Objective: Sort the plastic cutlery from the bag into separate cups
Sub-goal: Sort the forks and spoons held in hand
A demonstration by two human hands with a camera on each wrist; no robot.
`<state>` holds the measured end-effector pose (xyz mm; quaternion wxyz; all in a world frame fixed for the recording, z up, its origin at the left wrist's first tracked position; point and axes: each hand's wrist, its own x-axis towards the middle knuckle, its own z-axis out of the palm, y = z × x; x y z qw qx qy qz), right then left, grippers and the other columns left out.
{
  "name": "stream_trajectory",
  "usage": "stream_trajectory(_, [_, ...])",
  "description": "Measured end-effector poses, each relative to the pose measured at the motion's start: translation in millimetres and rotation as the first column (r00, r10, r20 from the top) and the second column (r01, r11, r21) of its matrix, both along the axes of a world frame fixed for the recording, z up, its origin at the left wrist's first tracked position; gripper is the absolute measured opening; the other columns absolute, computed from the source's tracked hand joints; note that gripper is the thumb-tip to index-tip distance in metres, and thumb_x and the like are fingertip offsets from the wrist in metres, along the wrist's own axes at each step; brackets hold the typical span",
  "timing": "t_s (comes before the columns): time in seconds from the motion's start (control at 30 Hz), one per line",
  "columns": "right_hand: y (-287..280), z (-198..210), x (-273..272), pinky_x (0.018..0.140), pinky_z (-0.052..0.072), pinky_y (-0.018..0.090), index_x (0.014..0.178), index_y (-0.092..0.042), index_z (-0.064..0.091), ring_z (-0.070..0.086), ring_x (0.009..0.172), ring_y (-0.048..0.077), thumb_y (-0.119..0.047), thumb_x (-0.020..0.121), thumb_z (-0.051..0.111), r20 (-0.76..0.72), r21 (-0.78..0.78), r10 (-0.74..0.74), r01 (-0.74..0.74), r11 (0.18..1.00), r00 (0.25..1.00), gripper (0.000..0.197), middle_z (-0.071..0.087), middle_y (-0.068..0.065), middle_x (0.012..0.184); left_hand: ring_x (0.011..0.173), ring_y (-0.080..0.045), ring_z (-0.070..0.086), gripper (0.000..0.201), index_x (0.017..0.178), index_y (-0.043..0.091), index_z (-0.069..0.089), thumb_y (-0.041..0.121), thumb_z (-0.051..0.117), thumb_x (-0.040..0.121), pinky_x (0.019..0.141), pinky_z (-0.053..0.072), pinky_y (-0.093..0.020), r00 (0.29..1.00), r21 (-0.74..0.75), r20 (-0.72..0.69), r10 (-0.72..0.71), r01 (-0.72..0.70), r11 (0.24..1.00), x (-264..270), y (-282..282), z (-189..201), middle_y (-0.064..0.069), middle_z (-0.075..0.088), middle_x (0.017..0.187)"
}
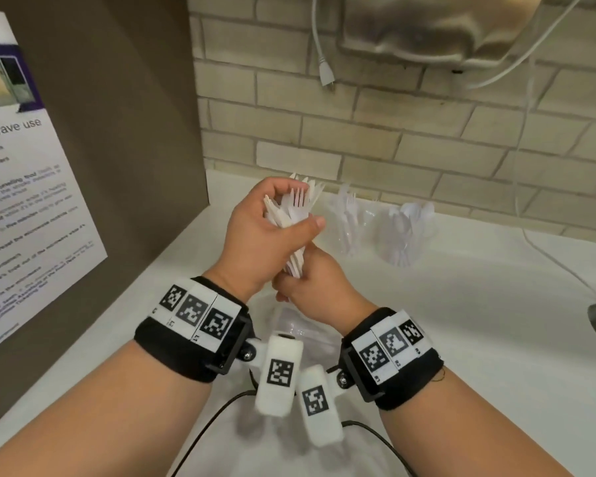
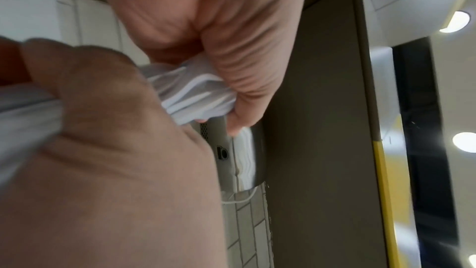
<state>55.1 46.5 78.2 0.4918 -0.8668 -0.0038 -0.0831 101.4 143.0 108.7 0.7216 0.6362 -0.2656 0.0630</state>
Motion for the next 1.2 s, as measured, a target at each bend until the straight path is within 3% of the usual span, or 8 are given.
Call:
stream_trajectory(0.13, [-5,-3,-4,0.059,0.048,0.016,0.090,-0.023,0.052,0.059,0.069,0.012,-0.013,0.072,0.073,0.001,-0.076,-0.037,0.037,0.996,0.999,0.030,0.062,0.002,0.081,0.074,-0.040,0.061,0.027,0.072,0.030,0.063,0.005,0.069,0.064,0.074,0.053,-0.055,0.998,-0.137,-0.045,0.034,-0.040,0.990,2,3,4,-0.014,0.063,0.080])
stream_trajectory(0.23, [-7,-6,-10,0.054,0.049,0.023,0.094,-0.017,0.057,0.059,0.062,0.015,-0.013,0.072,0.077,-0.073,0.000,-0.016,0.016,1.000,0.997,0.030,0.064,0.007,0.080,0.068,-0.029,0.060,0.030,0.073,0.025,0.061,-0.003,0.066,0.066,0.072,0.054,-0.054,0.997,-0.257,-0.080,0.025,-0.044,0.965,2,6,11,-0.007,0.062,0.076])
stream_trajectory(0.53, [-5,-9,-6,0.058,0.038,0.027,0.069,-0.024,0.042,0.044,0.057,0.012,-0.021,0.084,0.065,-0.058,0.014,-0.133,0.134,0.991,0.989,0.027,0.046,-0.005,0.064,0.116,-0.013,0.057,0.131,0.148,0.018,0.019,0.043,0.093,0.043,0.106,0.041,-0.033,0.873,-0.281,-0.314,-0.373,0.290,0.915,19,22,-17,0.002,0.063,0.116])
stream_trajectory(0.63, [-3,-4,-7,0.064,0.046,0.030,0.091,-0.020,0.057,0.056,0.068,0.014,-0.021,0.087,0.061,-0.051,-0.002,-0.097,0.097,0.995,0.994,0.005,0.060,-0.002,0.076,0.107,-0.007,0.063,0.094,0.123,0.011,0.054,0.056,0.086,0.048,0.090,0.048,-0.018,0.835,-0.003,-0.375,-0.403,0.434,0.901,8,24,-29,0.004,0.070,0.107])
stream_trajectory(0.7, [2,-4,-7,0.078,0.053,0.034,0.118,-0.018,0.058,0.063,0.088,0.018,-0.019,0.089,0.059,-0.050,-0.061,-0.065,0.062,0.996,0.997,0.029,0.067,0.003,0.098,0.100,0.000,0.065,0.065,0.118,0.012,0.061,0.046,0.080,0.066,0.078,0.049,-0.011,0.841,0.065,-0.416,-0.346,0.407,0.911,2,17,-31,0.001,0.069,0.109])
stream_trajectory(0.87, [-1,0,-10,0.069,0.052,0.029,0.098,-0.018,0.058,0.060,0.073,0.012,-0.026,0.076,0.074,-0.156,-0.156,0.014,-0.039,0.987,0.988,0.028,0.064,-0.002,0.086,0.109,-0.007,0.063,0.017,0.099,0.016,0.073,0.023,0.062,0.089,0.096,0.044,-0.028,0.866,-0.080,-0.437,-0.243,0.232,0.969,2,13,-25,0.000,0.072,0.111])
stream_trajectory(1.03, [-28,20,-13,0.064,0.042,0.019,0.091,-0.021,0.066,0.051,0.059,-0.003,-0.029,0.069,0.081,-0.051,0.040,-0.131,0.133,0.990,0.990,0.027,0.062,-0.010,0.083,0.077,-0.019,0.068,0.006,0.085,0.010,0.059,0.011,0.064,0.082,0.079,0.055,-0.036,0.768,-0.316,-0.466,-0.439,0.319,0.894,5,28,-26,-0.002,0.062,0.069])
stream_trajectory(1.2, [-21,36,-16,0.070,0.046,0.027,0.087,-0.023,0.063,0.048,0.070,0.018,-0.010,0.068,0.068,0.072,0.180,0.012,-0.025,0.983,0.997,0.023,0.057,-0.004,0.085,0.053,-0.015,0.050,0.030,0.090,0.012,0.063,0.013,0.073,0.061,0.053,0.048,-0.030,0.569,-0.473,-0.457,-0.683,0.495,0.729,6,34,-33,0.000,0.051,0.061])
